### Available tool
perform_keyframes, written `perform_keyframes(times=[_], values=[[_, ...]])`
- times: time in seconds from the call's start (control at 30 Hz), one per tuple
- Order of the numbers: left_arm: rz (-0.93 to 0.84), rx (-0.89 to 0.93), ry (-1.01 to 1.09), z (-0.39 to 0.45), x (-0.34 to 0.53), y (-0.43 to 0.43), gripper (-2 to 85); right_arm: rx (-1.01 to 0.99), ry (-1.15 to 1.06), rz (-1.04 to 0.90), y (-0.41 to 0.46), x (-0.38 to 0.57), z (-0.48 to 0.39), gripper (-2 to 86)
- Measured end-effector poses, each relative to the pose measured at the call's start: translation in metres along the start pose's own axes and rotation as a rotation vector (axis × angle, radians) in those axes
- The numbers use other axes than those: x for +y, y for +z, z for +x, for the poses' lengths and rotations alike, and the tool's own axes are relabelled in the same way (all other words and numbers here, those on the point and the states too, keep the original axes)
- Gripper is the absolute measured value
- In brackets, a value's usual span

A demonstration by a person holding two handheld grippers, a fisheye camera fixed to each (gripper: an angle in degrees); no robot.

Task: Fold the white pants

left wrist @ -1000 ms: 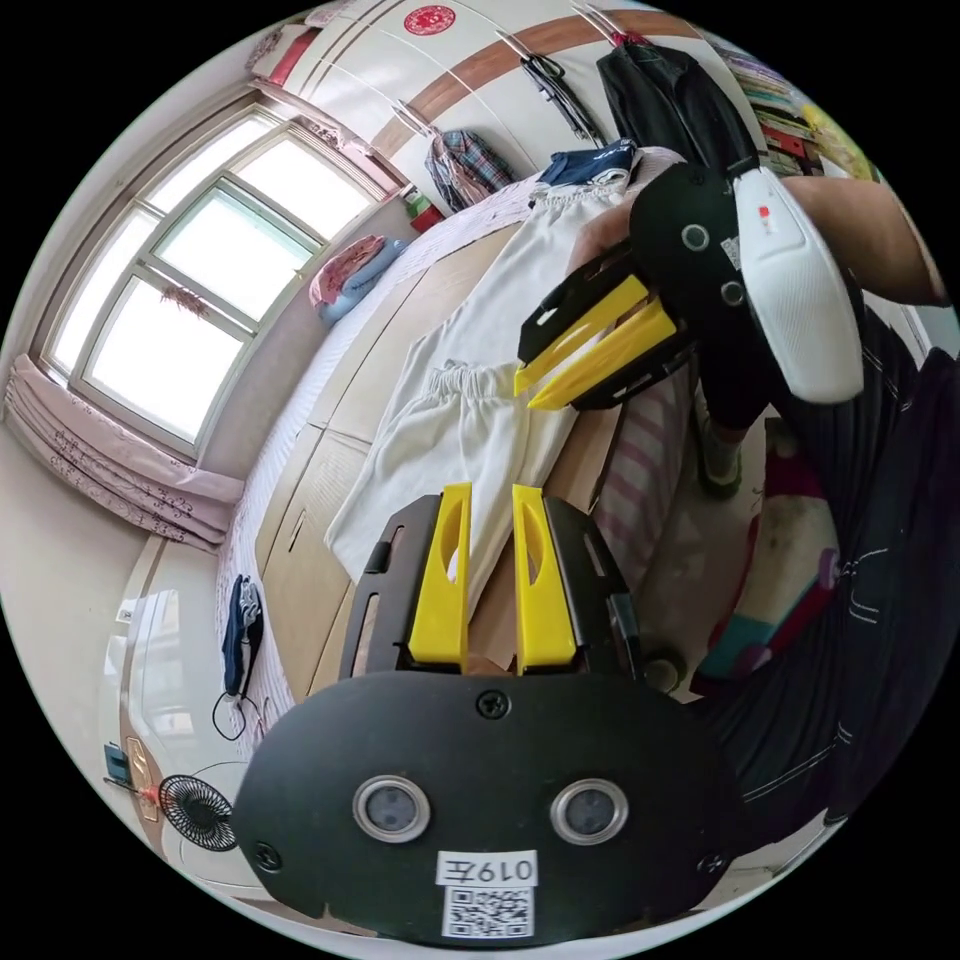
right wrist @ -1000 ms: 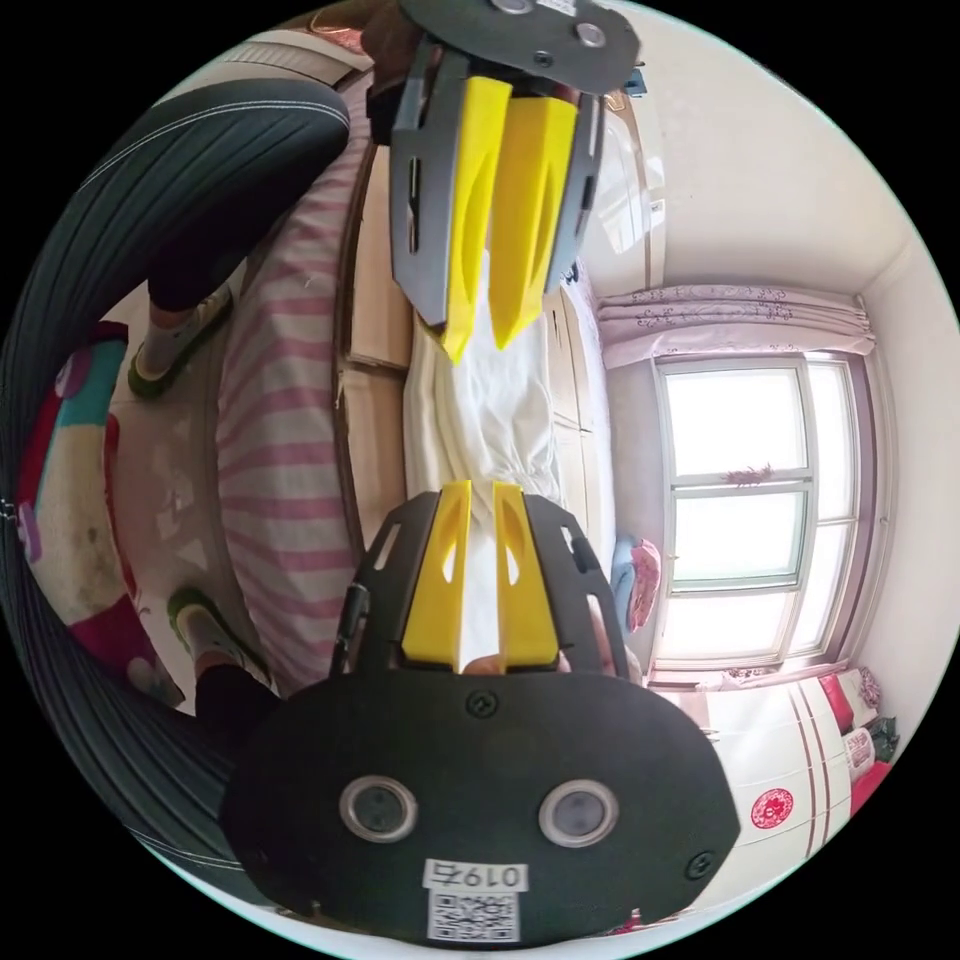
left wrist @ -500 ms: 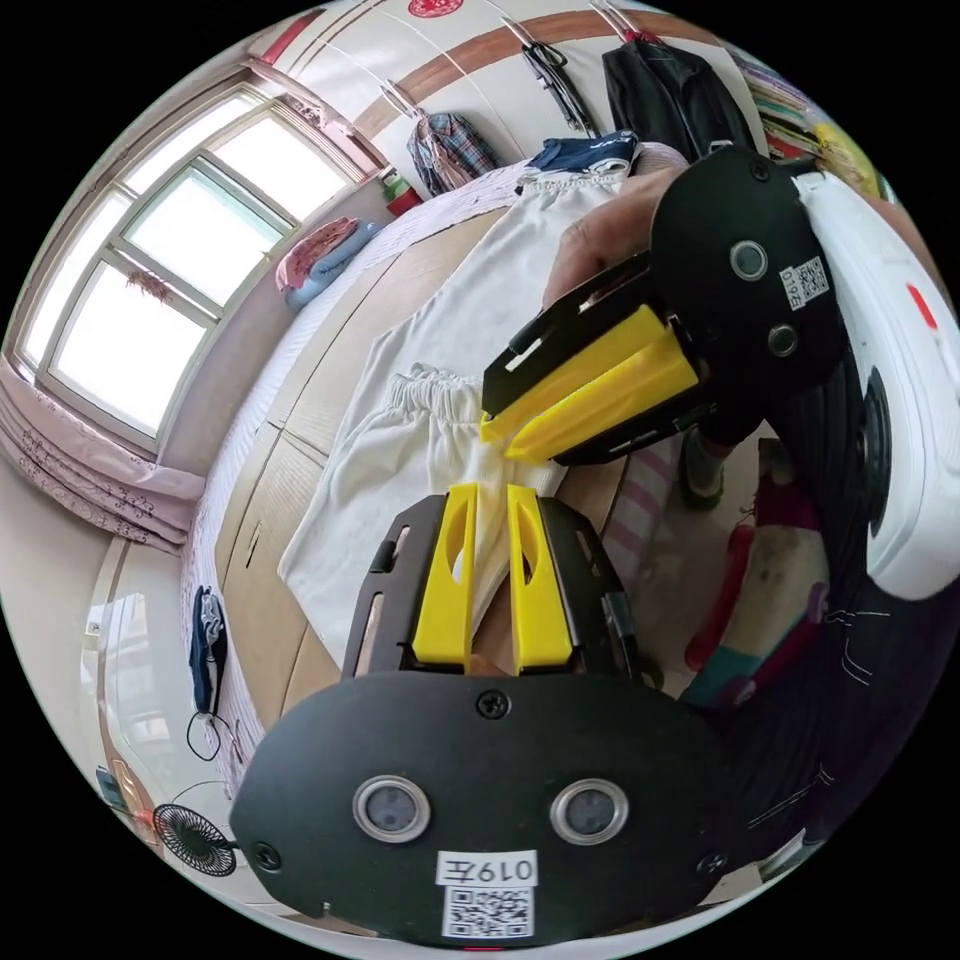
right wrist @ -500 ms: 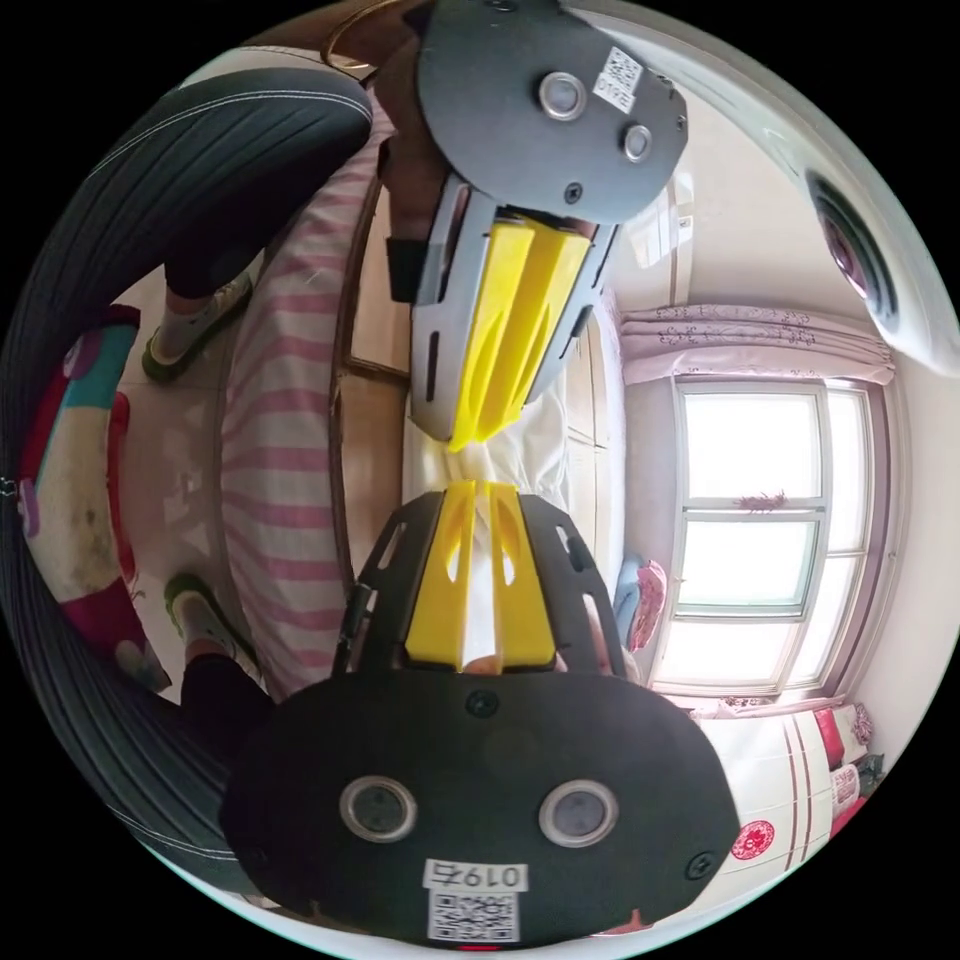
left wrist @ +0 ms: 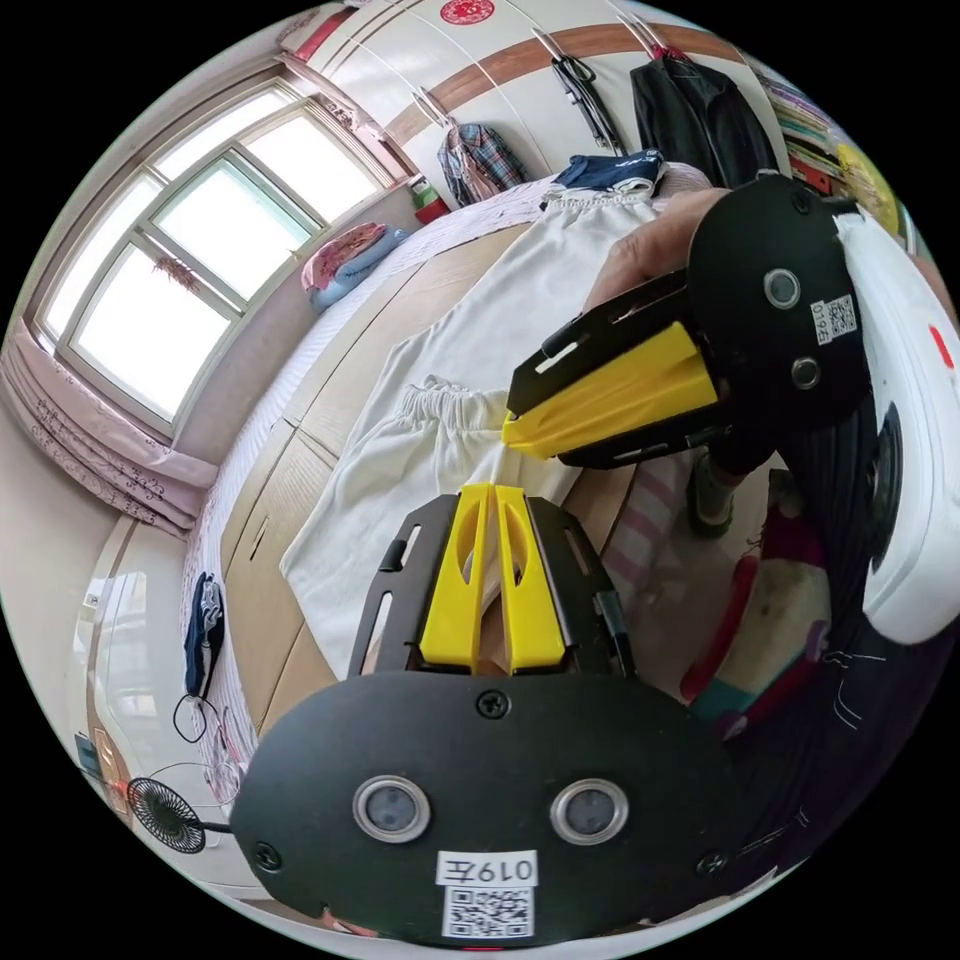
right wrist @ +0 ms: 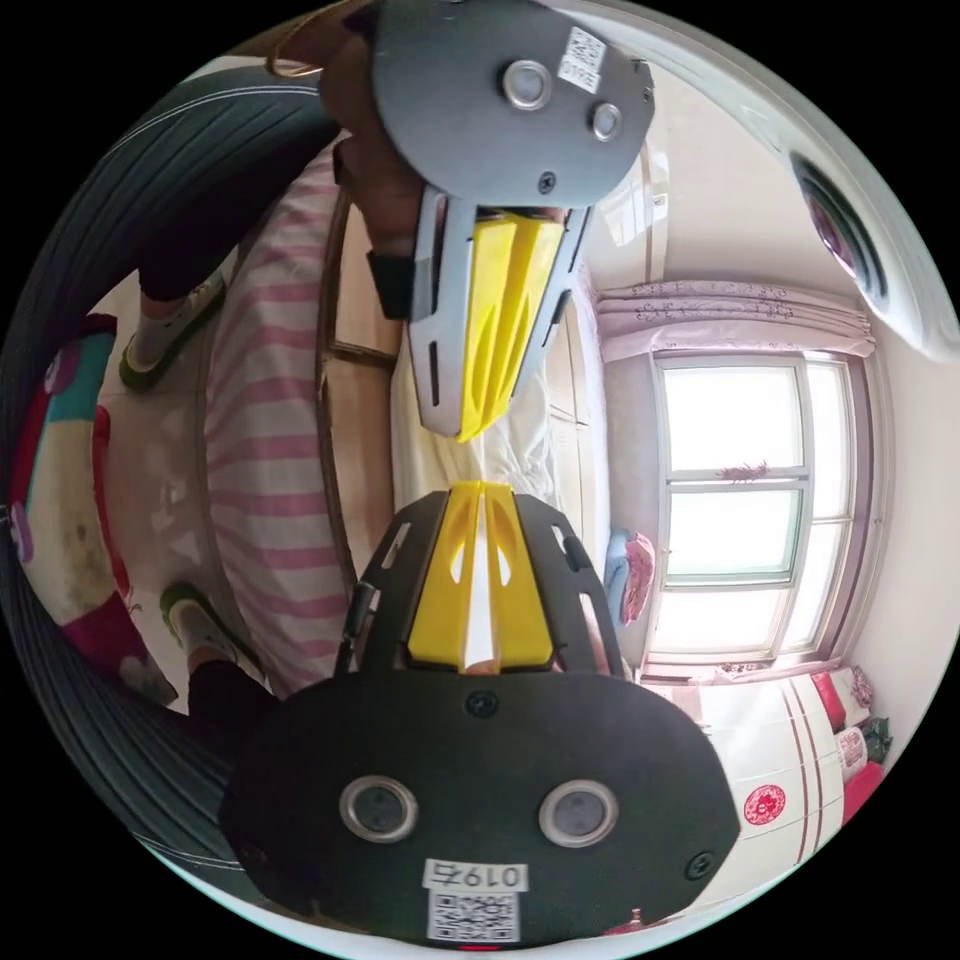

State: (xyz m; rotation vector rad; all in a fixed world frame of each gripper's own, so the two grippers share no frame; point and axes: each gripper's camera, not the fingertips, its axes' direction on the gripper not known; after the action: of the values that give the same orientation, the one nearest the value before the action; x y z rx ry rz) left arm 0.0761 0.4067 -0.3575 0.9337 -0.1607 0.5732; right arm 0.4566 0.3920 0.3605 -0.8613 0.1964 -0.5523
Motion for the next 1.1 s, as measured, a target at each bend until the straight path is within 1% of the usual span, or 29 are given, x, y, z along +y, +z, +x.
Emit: perform_keyframes(times=[0.13, 0.23, 0.4, 0.5, 0.53, 0.63, 0.67, 0.73, 0.8, 0.93, 1.1], values=[[-0.028, 0.000, 0.011, 0.008, -0.005, 0.003, 0.8, -0.052, 0.028, -0.006, -0.014, -0.003, 0.011, -1.0], [-0.055, 0.002, 0.026, 0.014, -0.007, 0.011, 0.9, -0.033, 0.008, -0.014, -0.020, -0.002, 0.008, -1.0], [-0.055, 0.009, 0.015, 0.017, -0.009, 0.011, 1.0, -0.031, 0.062, 0.006, -0.043, 0.002, 0.027, -0.9], [-0.053, 0.012, 0.012, 0.018, -0.010, 0.011, 1.1, -0.057, 0.196, 0.018, -0.057, 0.015, 0.060, -0.8], [-0.053, 0.012, 0.012, 0.019, -0.010, 0.011, 1.1, -0.080, 0.285, 0.018, -0.060, 0.022, 0.077, -0.6], [-0.054, 0.009, 0.011, 0.021, -0.011, 0.012, 1.1, -0.195, 0.498, 0.049, -0.065, 0.042, 0.118, 0.9], [-0.052, 0.007, 0.012, 0.022, -0.011, 0.012, 1.1, -0.263, 0.560, 0.078, -0.066, 0.047, 0.132, 3.4], [-0.049, 0.004, 0.013, 0.024, -0.011, 0.012, 1.1, -0.348, 0.608, 0.088, -0.064, 0.050, 0.148, 6.9], [-0.045, -0.001, 0.019, 0.026, -0.010, 0.013, 1.1, -0.393, 0.605, 0.064, -0.060, 0.048, 0.158, 8.8], [-0.045, -0.007, 0.021, 0.029, -0.010, 0.015, 1.2, -0.466, 0.636, 0.071, -0.062, 0.047, 0.177, 7.1], [-0.039, -0.001, 0.013, 0.030, -0.007, 0.019, 1.1, -0.489, 0.708, 0.057, -0.072, 0.053, 0.201, 6.1]])
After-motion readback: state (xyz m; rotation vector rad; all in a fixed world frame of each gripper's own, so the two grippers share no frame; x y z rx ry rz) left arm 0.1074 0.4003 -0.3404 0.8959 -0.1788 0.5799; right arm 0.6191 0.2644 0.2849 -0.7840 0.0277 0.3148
